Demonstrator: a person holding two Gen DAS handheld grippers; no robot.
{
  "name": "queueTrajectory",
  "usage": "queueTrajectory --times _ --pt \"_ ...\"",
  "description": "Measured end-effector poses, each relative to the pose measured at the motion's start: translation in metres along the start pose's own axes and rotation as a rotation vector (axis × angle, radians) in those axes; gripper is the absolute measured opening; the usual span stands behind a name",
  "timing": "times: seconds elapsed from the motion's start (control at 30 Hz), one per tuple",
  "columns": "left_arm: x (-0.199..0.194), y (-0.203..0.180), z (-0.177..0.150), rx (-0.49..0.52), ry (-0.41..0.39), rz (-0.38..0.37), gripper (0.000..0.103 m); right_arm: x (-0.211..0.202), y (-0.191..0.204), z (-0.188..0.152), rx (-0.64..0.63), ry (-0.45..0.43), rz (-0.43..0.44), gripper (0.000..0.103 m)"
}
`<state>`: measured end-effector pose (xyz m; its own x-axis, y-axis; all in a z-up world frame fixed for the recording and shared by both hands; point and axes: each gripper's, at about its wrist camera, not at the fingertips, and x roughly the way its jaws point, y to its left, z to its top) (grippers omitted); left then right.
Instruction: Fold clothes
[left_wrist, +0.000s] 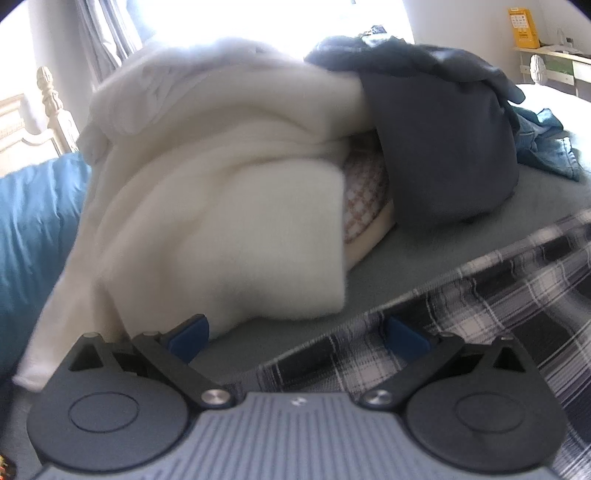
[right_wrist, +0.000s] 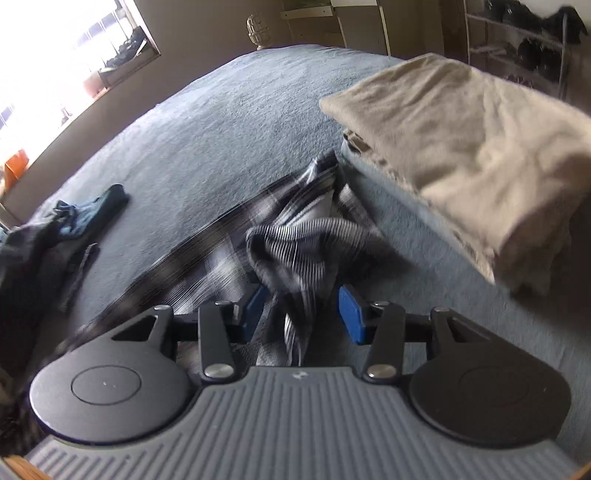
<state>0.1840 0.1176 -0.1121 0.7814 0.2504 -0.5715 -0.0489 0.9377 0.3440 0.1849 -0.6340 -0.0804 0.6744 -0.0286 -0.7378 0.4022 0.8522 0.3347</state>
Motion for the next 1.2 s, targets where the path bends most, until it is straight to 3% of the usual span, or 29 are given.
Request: queueTrajectory --times 0.2,0.3,0.43,0.57,0.9,1.03,1.2 --pt "-0.034 0.016 0.02 -0.076 0.0 0.046 0.103 -0.036 -0.013 -0.028 0.086 0.026 0.082 0.045" --pt "-0.066 0.029 0.019 -0.174 0.02 -0.003 0.103 -0.053 -0.016 -0.034 0.1 0.021 0.121 0.045" --pt "-0.116 0.041 -0.002 -0.218 0.035 -0.06 0.103 -0.075 -0.008 -0.036 0.113 0.007 0.194 0.046" --pt "-0.162 0.055 -0.038 -0.231 0.107 -0.102 0.103 -0.091 0.014 -0.035 0.081 -0.002 0.277 0.046" --pt "-0.254 0.113 -0.142 -0.387 0.248 -0.186 0.102 -0.094 0.138 -0.06 -0.221 0.054 0.487 0.046" --pt "-0.267 0.13 -0.174 -0.428 0.264 -0.201 0.102 -0.091 0.207 -0.087 -0.407 0.07 0.559 0.047" --pt "-0.259 0.158 -0.211 -0.584 0.295 -0.192 0.102 -0.09 0.303 -0.134 -0.704 0.09 0.69 0.05"
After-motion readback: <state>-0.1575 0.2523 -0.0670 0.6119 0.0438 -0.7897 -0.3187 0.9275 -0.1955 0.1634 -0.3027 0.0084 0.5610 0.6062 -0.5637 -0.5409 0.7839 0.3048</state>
